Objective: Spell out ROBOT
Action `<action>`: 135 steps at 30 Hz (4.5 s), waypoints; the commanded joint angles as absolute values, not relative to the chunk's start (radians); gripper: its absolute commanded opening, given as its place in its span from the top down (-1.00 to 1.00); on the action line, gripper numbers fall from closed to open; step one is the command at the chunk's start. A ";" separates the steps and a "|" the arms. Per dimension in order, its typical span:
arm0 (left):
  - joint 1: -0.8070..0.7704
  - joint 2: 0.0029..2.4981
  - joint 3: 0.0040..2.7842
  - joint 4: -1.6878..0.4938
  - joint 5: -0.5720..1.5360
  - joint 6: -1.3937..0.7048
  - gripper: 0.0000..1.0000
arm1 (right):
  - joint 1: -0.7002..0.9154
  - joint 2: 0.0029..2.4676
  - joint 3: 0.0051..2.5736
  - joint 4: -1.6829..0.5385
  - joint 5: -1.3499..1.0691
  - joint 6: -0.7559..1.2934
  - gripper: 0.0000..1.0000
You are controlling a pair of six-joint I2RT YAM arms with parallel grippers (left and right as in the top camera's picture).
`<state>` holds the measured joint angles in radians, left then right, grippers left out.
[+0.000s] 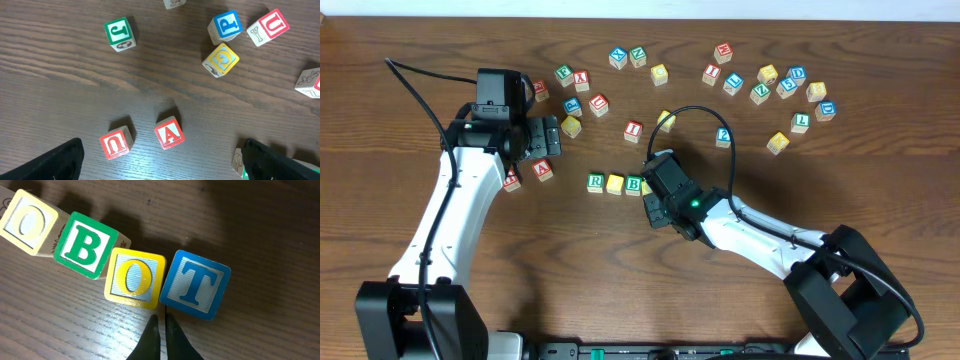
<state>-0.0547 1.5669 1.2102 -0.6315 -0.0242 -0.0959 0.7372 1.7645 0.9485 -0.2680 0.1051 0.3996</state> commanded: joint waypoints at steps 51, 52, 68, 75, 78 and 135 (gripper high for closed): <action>-0.051 1.565 1.201 -0.635 -0.018 -0.082 -0.98 | 0.755 1.770 0.959 -0.272 -0.002 0.384 0.98; -0.051 1.565 1.201 -0.635 -0.018 -0.082 -0.98 | 0.755 1.773 0.959 -0.270 -0.002 0.384 0.98; -0.051 1.565 1.201 -0.635 -0.018 -0.082 -0.98 | 0.754 1.786 0.959 -0.242 0.020 0.364 0.98; -0.051 1.565 1.201 -0.635 -0.018 -0.082 -0.98 | 0.754 1.787 0.959 -0.236 0.036 0.360 0.98; -0.051 1.565 1.201 -0.635 -0.018 -0.082 -0.98 | 0.754 1.795 0.959 -0.225 0.038 0.357 0.98; -0.051 1.565 1.201 -0.635 -0.018 -0.082 -0.98 | 0.754 1.802 0.959 -0.201 0.054 0.316 0.99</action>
